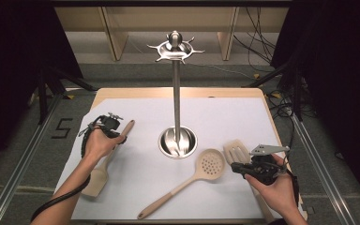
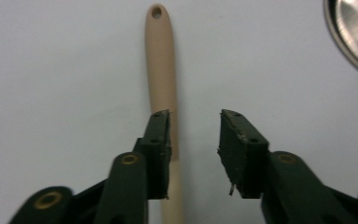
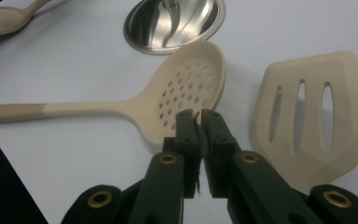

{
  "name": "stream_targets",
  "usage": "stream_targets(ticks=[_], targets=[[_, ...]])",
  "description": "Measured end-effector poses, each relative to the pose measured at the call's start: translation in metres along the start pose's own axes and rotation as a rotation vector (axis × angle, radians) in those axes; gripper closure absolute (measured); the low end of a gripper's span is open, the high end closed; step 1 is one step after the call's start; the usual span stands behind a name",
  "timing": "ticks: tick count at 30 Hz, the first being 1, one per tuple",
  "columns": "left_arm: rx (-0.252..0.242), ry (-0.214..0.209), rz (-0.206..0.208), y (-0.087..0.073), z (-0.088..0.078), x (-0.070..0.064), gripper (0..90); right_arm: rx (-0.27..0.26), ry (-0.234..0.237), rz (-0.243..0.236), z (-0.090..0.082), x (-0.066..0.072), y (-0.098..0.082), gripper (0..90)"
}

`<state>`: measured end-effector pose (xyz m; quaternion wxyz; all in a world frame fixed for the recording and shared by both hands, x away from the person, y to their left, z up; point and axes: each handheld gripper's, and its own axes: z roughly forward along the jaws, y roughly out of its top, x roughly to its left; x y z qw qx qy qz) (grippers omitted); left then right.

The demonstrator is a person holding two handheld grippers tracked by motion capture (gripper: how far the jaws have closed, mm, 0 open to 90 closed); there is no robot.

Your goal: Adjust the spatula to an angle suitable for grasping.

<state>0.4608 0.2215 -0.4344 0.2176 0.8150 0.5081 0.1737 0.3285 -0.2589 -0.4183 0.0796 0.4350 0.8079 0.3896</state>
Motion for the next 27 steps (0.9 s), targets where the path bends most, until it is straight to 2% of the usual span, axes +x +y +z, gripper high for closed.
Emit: stream_targets(ticks=[3,6,7,8,10,12,13,14,15,16,17,18,19,20,21,22,23,25,26,27], targets=[[0.062,0.002,0.004,-0.001,-0.006,0.007,47.7,0.003,0.0,0.002,0.0,0.0,0.0,85.0],[0.123,-0.001,0.009,-0.005,-0.002,0.013,46.0,0.011,0.004,0.005,0.0,0.0,0.0,83.8],[0.145,-0.009,-0.002,-0.006,-0.001,0.012,46.0,0.011,0.004,0.005,0.0,0.0,0.0,83.8],[0.166,-0.011,0.009,-0.007,0.001,0.014,47.1,0.007,0.022,0.018,0.002,0.001,0.0,83.5],[0.19,-0.049,-0.014,-0.011,0.008,0.012,48.0,0.007,0.012,0.011,0.002,0.0,0.0,83.4],[0.239,-0.064,-0.034,-0.012,0.012,0.01,50.2,0.019,0.021,0.019,0.002,0.0,0.0,83.1],[0.25,-0.067,-0.04,-0.013,0.013,0.009,51.0,0.017,0.011,0.013,0.002,-0.001,0.0,83.1],[0.266,-0.055,-0.003,-0.013,0.014,0.011,52.4,0.018,0.013,0.012,0.002,-0.001,0.0,83.1],[0.285,-0.08,-0.027,-0.014,0.017,0.009,53.5,0.013,0.013,0.027,0.002,0.0,0.0,83.1],[0.293,-0.062,-0.006,-0.013,0.018,0.01,54.4,0.023,0.019,0.041,0.001,0.001,0.0,83.0],[0.3,-0.087,-0.02,-0.014,0.021,0.01,55.9,0.015,0.009,0.022,0.001,0.0,0.0,83.0],[0.323,-0.063,0.009,-0.014,0.022,0.012,57.1,0.015,0.009,0.022,0.001,0.0,0.0,82.9],[0.33,-0.032,0.015,-0.014,0.023,0.012,57.5,0.016,0.01,0.022,0.001,-0.001,0.0,82.7],[0.351,-0.037,0.024,-0.013,0.024,0.013,58.1,0.013,0.004,0.002,0.001,-0.002,0.0,82.6],[0.387,-0.037,0.031,-0.011,0.023,0.014,60.7,0.008,0.007,0.002,0.002,-0.002,0.0,82.5],[0.382,-0.043,0.031,-0.011,0.023,0.014,60.7,0.008,0.007,0.002,0.002,-0.002,0.0,82.5],[0.384,-0.048,0.042,-0.01,0.023,0.014,64.2,0.013,0.013,0.027,0.001,0.0,0.0,82.5],[0.394,-0.049,0.041,-0.009,0.024,0.013,66.8,0.014,0.013,0.025,0.001,0.0,0.0,82.4],[0.391,-0.063,0.013,-0.01,0.025,0.011,67.7,0.023,0.017,0.036,0.002,0.0,0.0,82.4],[0.4,-0.066,0.004,-0.009,0.025,0.011,68.9,0.015,0.013,0.018,0.002,-0.001,0.0,82.4]])
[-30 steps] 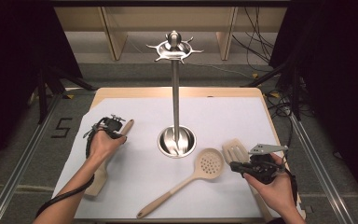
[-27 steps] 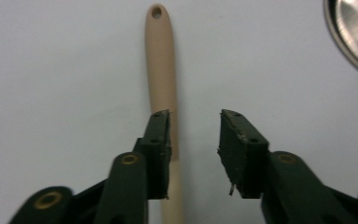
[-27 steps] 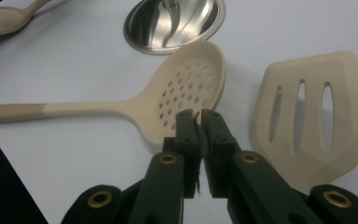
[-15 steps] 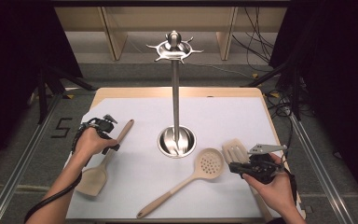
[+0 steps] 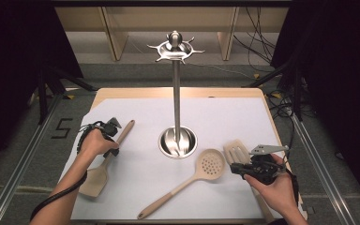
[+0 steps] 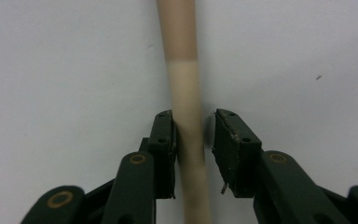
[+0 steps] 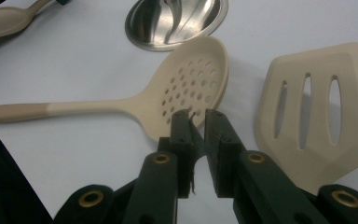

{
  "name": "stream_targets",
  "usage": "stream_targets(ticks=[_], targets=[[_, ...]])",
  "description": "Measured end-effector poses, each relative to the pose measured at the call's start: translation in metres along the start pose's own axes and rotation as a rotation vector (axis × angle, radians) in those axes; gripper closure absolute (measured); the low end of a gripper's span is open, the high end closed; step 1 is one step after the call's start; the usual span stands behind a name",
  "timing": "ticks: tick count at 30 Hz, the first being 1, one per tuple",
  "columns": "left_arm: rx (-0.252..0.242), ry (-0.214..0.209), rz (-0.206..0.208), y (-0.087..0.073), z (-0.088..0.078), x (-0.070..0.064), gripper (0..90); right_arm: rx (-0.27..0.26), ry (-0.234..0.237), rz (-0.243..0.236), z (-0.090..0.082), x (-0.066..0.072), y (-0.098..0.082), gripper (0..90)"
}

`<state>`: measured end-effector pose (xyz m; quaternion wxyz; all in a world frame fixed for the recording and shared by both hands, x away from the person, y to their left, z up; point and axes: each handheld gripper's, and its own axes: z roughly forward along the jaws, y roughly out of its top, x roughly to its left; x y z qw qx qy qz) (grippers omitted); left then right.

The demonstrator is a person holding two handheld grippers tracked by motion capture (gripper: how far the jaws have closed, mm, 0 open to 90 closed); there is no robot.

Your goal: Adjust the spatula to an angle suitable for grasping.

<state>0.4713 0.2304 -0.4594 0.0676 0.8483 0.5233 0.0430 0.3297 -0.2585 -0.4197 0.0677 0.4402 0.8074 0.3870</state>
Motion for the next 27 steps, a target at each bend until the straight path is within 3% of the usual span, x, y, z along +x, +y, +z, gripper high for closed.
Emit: stream_targets(ticks=[2,5,10,11,13,15,16,17,19,20,24,25,26,27], targets=[[0.01,0.016,-0.003,0.001,0.0,0.0,73.1,0.006,0.002,0.002,0.0,0.0,0.0,82.4],[0.009,-0.005,-0.039,0.001,0.0,0.003,77.1,0.002,-0.003,-0.002,-0.001,0.0,0.0,82.3],[-0.05,-0.009,-0.051,-0.005,0.0,0.003,77.8,0.005,0.015,0.014,-0.001,0.001,0.001,82.3],[-0.078,-0.005,-0.055,-0.007,-0.001,0.003,77.9,-0.014,0.003,-0.021,-0.001,-0.001,0.002,82.2],[-0.154,-0.021,-0.084,-0.012,-0.003,0.002,77.9,-0.006,0.012,0.007,-0.002,0.002,0.002,81.8],[-0.205,-0.022,-0.056,-0.017,-0.01,0.005,78.0,-0.022,0.013,-0.008,-0.002,0.002,0.003,81.0],[-0.251,-0.042,-0.055,-0.021,-0.014,0.007,78.0,-0.038,0.01,-0.03,-0.001,0.001,0.004,80.6],[-0.276,-0.052,-0.058,-0.023,-0.017,0.007,78.0,-0.023,0.006,0.011,-0.003,0.004,0.004,80.3],[-0.318,-0.068,-0.084,-0.031,-0.023,0.005,78.0,-0.036,0.011,-0.01,-0.002,0.003,0.006,79.7],[-0.357,-0.067,-0.049,-0.034,-0.027,0.007,78.0,-0.032,0.015,0.005,-0.002,0.005,0.006,79.1],[-0.457,-0.088,-0.054,-0.043,-0.036,0.003,78.0,-0.048,0.015,-0.025,-0.001,0.008,0.01,78.2],[-0.492,-0.093,-0.06,-0.046,-0.038,0.001,78.0,-0.059,0.005,-0.056,-0.001,0.007,0.011,77.6],[-0.558,-0.117,-0.07,-0.051,-0.044,-0.003,78.0,-0.065,0.008,-0.04,-0.001,0.012,0.013,76.4],[-0.558,-0.117,-0.07,-0.051,-0.044,-0.003,78.0,-0.065,0.008,-0.04,-0.001,0.012,0.013,76.4]])
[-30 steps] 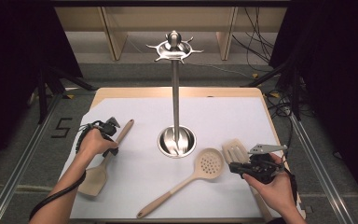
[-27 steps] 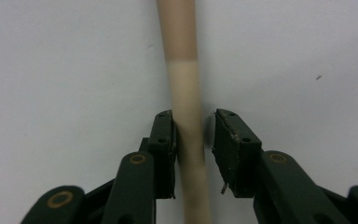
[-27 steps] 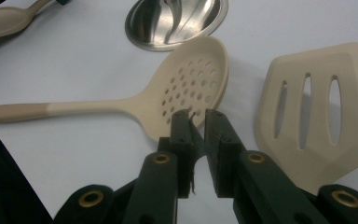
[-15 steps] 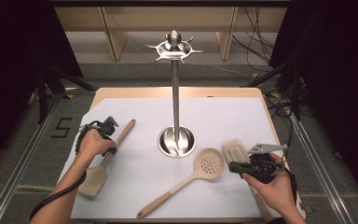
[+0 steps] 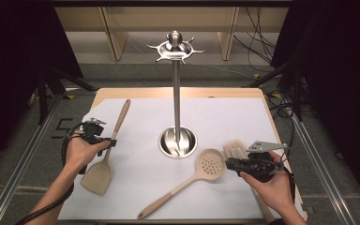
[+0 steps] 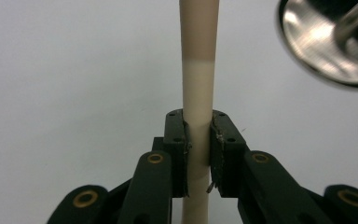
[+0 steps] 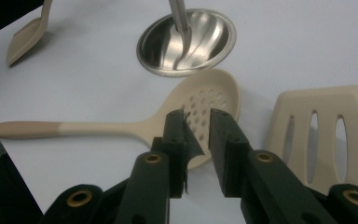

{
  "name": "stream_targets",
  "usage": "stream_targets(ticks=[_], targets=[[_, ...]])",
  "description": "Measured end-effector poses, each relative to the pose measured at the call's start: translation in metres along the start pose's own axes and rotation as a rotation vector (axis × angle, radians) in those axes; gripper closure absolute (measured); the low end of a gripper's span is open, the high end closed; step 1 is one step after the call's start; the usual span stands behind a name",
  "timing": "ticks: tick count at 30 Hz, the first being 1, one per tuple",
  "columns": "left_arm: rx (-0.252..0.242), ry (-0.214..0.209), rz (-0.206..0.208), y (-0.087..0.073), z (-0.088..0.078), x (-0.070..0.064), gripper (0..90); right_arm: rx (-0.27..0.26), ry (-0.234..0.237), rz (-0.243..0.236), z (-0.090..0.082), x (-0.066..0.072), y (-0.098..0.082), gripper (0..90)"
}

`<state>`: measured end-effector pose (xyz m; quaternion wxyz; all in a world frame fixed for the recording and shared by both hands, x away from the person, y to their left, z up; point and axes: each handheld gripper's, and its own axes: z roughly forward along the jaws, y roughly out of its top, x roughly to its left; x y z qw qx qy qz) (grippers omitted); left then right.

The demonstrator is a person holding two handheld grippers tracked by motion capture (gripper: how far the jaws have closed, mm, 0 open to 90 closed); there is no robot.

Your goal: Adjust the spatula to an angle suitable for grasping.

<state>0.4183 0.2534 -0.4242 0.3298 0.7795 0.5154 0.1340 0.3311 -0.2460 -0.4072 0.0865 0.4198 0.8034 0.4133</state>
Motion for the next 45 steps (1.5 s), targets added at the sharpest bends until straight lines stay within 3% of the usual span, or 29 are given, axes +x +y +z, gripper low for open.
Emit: stream_targets(ticks=[2,3,4,6,7,8,9,11,14,16,17,26,27,28,31,32,35,45], targets=[[-0.035,-0.012,0.021,-0.002,-0.009,-0.003,78.0,-0.016,0.002,-0.019,0.0,0.003,0.003,75.4],[-0.064,-0.014,0.024,-0.003,-0.012,-0.007,78.0,-0.016,0.023,0.011,0.001,0.006,0.004,75.3],[-0.098,-0.015,0.027,-0.005,-0.015,-0.01,78.0,-0.016,0.023,0.011,0.001,0.006,0.004,75.3],[-0.166,-0.02,-0.006,-0.008,-0.02,-0.02,78.0,-0.03,0.011,-0.025,0.003,0.007,0.008,74.7],[-0.166,-0.02,-0.006,-0.008,-0.02,-0.02,78.0,-0.03,0.011,-0.025,0.003,0.007,0.008,74.7],[-0.199,-0.012,-0.007,-0.009,-0.023,-0.025,78.0,-0.036,0.008,-0.018,0.003,0.009,0.009,74.2],[-0.224,-0.007,0.01,-0.01,-0.026,-0.029,77.9,-0.056,0.003,-0.052,0.003,0.01,0.013,73.2],[-0.251,-0.012,0.004,-0.01,-0.027,-0.035,77.9,-0.058,0.016,-0.023,0.004,0.013,0.013,73.1],[-0.29,-0.028,0.015,-0.01,-0.03,-0.045,77.9,-0.086,0.006,-0.022,0.004,0.017,0.017,72.7],[-0.322,-0.039,0.03,-0.01,-0.032,-0.055,78.0,-0.093,0.023,-0.046,0.003,0.019,0.022,72.2],[-0.332,-0.042,0.041,-0.01,-0.034,-0.059,77.9,-0.09,0.023,-0.031,0.002,0.022,0.023,71.9],[-0.36,-0.085,0.092,-0.007,-0.045,-0.088,77.9,-0.159,0.034,-0.101,0.009,0.042,0.039,69.2],[-0.361,-0.081,0.103,-0.006,-0.046,-0.09,77.9,-0.154,0.052,-0.095,0.009,0.045,0.041,69.2],[-0.365,-0.084,0.108,-0.005,-0.046,-0.093,77.9,-0.16,0.06,-0.118,0.01,0.046,0.045,69.0],[-0.371,-0.096,0.127,-0.002,-0.046,-0.103,77.9,-0.165,0.056,-0.111,0.011,0.054,0.052,68.8],[-0.375,-0.102,0.135,0.0,-0.046,-0.106,77.9,-0.194,0.053,-0.13,0.013,0.055,0.055,68.7],[-0.372,-0.124,0.164,0.004,-0.043,-0.115,77.9,-0.191,0.071,-0.147,0.013,0.061,0.065,67.6],[-0.374,-0.162,0.213,0.018,-0.036,-0.144,77.9,-0.272,0.125,-0.149,0.026,0.086,0.1,62.8]])
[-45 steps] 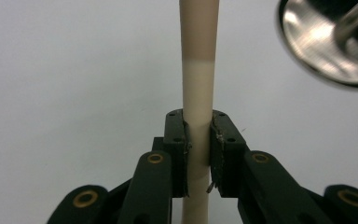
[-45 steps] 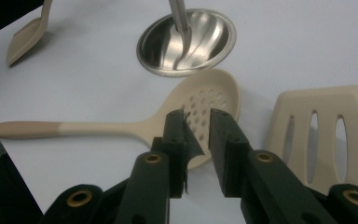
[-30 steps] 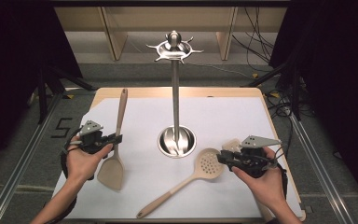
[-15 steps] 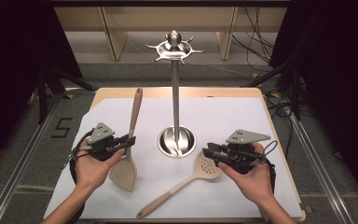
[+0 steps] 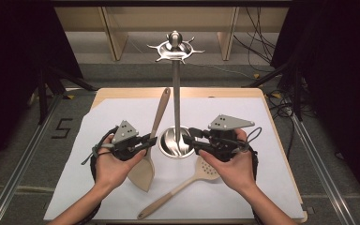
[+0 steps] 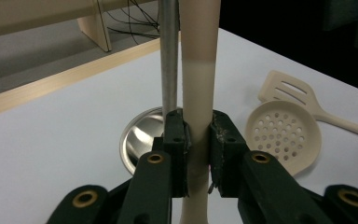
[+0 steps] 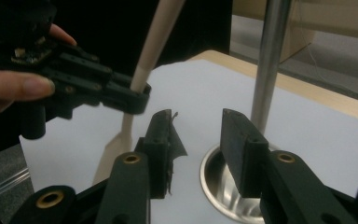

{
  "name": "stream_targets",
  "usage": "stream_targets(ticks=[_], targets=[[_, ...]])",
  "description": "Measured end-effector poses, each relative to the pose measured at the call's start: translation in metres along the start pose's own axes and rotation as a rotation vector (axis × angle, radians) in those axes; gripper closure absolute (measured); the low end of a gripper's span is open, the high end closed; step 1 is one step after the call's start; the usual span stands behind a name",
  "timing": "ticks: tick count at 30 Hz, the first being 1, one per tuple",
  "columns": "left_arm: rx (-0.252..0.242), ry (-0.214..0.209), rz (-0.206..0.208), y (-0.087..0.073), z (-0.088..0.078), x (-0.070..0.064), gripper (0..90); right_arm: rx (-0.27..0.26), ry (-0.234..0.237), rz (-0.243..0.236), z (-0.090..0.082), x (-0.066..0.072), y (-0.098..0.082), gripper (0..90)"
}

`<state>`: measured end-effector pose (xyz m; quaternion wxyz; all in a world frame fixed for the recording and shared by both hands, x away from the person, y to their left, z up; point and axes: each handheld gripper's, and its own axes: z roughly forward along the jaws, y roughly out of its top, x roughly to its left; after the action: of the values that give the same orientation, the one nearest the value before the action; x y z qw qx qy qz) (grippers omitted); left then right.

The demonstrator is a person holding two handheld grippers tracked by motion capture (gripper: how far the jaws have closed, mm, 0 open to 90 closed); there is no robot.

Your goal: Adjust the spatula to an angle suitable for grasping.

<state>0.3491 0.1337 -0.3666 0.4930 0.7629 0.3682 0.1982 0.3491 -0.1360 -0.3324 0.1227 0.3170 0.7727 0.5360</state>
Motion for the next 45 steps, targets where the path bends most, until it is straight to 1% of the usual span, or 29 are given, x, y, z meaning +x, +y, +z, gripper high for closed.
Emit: stream_targets(ticks=[1,3,4,5,7,8,14,15,18,19,20,21,23,24,26,27,31,32,33,34,35,36,37,38,39,40,42,44,45], targets=[[-0.004,-0.002,-0.005,0.001,0.001,-0.002,77.9,-0.001,-0.002,-0.02,0.002,-0.001,0.002,62.1],[-0.008,-0.02,0.003,0.003,0.003,-0.005,77.9,-0.004,-0.009,-0.021,0.003,-0.001,0.004,61.7],[-0.001,-0.015,0.016,0.005,0.004,-0.006,77.9,-0.011,0.009,0.005,0.007,0.001,0.006,61.5],[0.0,-0.018,0.016,0.005,0.005,-0.008,77.9,-0.017,0.003,-0.021,0.01,0.0,0.007,61.4],[0.004,-0.024,0.025,0.006,0.007,-0.01,77.9,-0.01,-0.002,0.035,0.012,0.003,0.011,60.8],[0.003,-0.031,0.03,0.006,0.009,-0.012,77.9,-0.032,0.003,0.003,0.015,0.001,0.012,60.5],[-0.009,-0.048,0.038,0.009,0.013,-0.019,77.9,-0.066,0.002,0.021,0.024,0.001,0.022,58.4],[-0.007,-0.042,0.039,0.009,0.012,-0.02,77.9,-0.065,0.001,0.04,0.024,0.001,0.024,58.2],[-0.011,-0.043,0.04,0.01,0.012,-0.02,77.8,-0.088,-0.006,0.047,0.026,0.001,0.027,57.2],[-0.012,-0.043,0.041,0.01,0.012,-0.02,77.8,-0.109,-0.016,0.042,0.027,0.0,0.027,57.0],[-0.014,-0.042,0.042,0.01,0.012,-0.02,77.8,-0.093,-0.004,0.047,0.028,0.001,0.029,57.1],[-0.016,-0.043,0.042,0.011,0.012,-0.02,77.8,-0.101,-0.012,0.054,0.029,0.001,0.029,57.3],[-0.016,-0.041,0.043,0.011,0.012,-0.021,77.8,-0.106,-0.012,0.039,0.031,0.0,0.03,57.8],[-0.016,-0.041,0.043,0.011,0.012,-0.021,77.8,-0.099,-0.013,0.057,0.031,0.001,0.031,58.9],[-0.011,-0.042,0.049,0.01,0.013,-0.021,77.8,-0.097,0.008,0.063,0.032,0.002,0.032,61.7],[-0.012,-0.044,0.051,0.01,0.013,-0.022,77.8,-0.106,-0.004,0.034,0.034,0.001,0.032,62.8],[-0.011,-0.049,0.054,0.011,0.015,-0.024,77.7,-0.092,0.004,0.062,0.034,0.004,0.034,69.5],[-0.014,-0.053,0.05,0.011,0.015,-0.024,77.7,-0.1,0.018,0.074,0.033,0.004,0.034,71.0],[-0.018,-0.054,0.051,0.011,0.015,-0.024,77.6,-0.106,0.05,0.096,0.031,0.005,0.035,74.0],[-0.021,-0.056,0.06,0.012,0.016,-0.024,77.6,-0.106,0.05,0.096,0.031,0.005,0.035,74.0],[-0.027,-0.06,0.067,0.012,0.016,-0.023,77.5,-0.127,0.064,0.082,0.032,0.004,0.036,75.6],[-0.042,-0.072,0.073,0.013,0.017,-0.023,77.4,-0.125,0.084,0.098,0.03,0.004,0.037,76.4],[-0.043,-0.075,0.082,0.014,0.016,-0.023,77.0,-0.126,0.083,0.073,0.029,0.006,0.039,76.5],[-0.058,-0.085,0.096,0.015,0.016,-0.023,76.3,-0.116,0.079,0.07,0.027,0.008,0.04,76.5],[-0.081,-0.103,0.104,0.016,0.015,-0.021,73.7,-0.111,0.082,0.039,0.026,0.009,0.041,76.5],[-0.092,-0.122,0.116,0.017,0.014,-0.02,64.2,-0.099,0.109,0.007,0.025,0.009,0.043,76.5],[-0.113,-0.188,0.127,0.019,0.011,-0.016,61.2,-0.083,0.119,-0.006,0.023,0.008,0.044,76.5],[-0.115,-0.292,0.167,0.02,0.009,-0.009,53.2,-0.079,0.17,-0.049,0.02,0.005,0.046,76.5],[-0.122,-0.329,0.167,0.019,0.008,-0.006,50.2,-0.064,0.232,-0.102,0.016,0.001,0.047,76.5]])
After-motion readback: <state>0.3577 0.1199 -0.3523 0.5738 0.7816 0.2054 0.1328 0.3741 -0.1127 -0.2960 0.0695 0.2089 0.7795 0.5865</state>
